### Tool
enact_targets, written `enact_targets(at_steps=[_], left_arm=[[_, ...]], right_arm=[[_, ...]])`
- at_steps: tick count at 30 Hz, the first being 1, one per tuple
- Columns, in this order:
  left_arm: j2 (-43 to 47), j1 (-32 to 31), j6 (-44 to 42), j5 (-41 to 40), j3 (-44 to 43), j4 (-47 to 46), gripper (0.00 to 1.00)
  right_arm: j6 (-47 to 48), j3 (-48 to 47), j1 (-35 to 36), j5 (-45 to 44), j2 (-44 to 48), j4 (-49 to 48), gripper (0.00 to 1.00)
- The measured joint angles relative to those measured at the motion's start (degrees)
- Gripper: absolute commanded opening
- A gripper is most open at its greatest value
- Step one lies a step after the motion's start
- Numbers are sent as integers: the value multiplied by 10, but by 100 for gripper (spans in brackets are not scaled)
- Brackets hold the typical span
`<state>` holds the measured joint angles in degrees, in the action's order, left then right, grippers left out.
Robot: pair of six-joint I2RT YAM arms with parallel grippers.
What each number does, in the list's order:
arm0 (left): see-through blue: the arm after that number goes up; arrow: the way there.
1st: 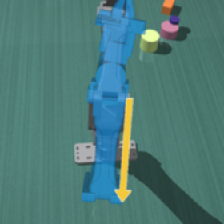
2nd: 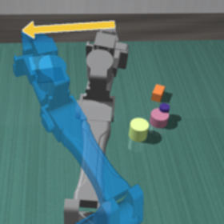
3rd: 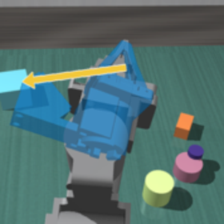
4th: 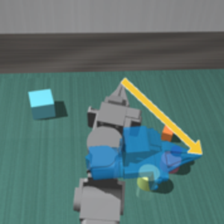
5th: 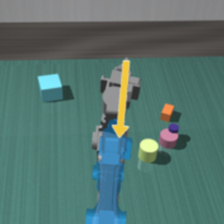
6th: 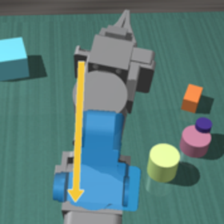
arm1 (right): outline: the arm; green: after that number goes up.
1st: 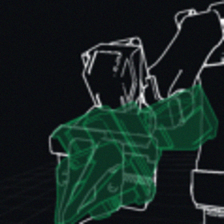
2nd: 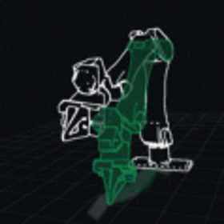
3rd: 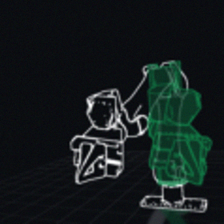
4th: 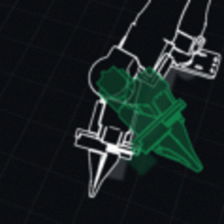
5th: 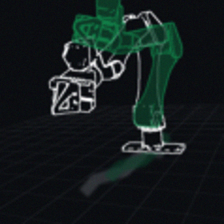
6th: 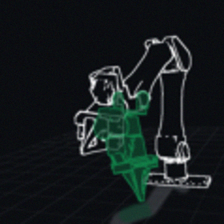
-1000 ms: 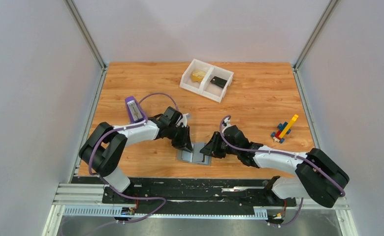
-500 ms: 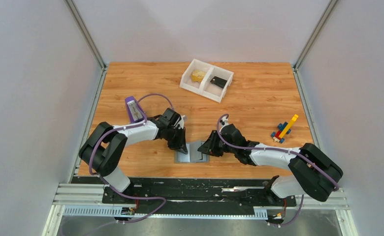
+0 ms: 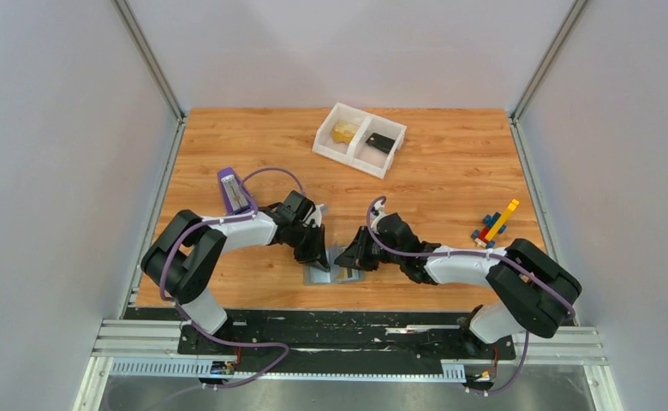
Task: Take the credit cards out of the card holder
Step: Remove the credit card from the card holder.
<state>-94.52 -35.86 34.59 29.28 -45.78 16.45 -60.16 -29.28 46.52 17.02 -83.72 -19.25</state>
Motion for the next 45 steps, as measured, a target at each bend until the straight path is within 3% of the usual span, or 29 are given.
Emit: enact_targets(at_steps=[4, 11, 23, 30, 37, 45], left_arm=[[0, 1, 0, 0, 0, 1, 18], [33, 15, -4, -22, -5, 38, 25], [82, 17, -13, -35, -28, 66, 32], [41, -5, -8, -3, -28, 27, 30], [17, -8, 0, 26, -17, -12, 21], [9, -8, 1, 33, -10, -24, 17]], right_arm=[[0, -1, 2, 5, -7, -6, 0], [1, -17, 3, -6, -10, 18, 0], [37, -29, 3, -58, 97, 227, 0], [56, -35, 3, -73, 130, 301, 21], [63, -44, 10, -68, 125, 296, 30], [63, -54, 19, -42, 77, 237, 30]])
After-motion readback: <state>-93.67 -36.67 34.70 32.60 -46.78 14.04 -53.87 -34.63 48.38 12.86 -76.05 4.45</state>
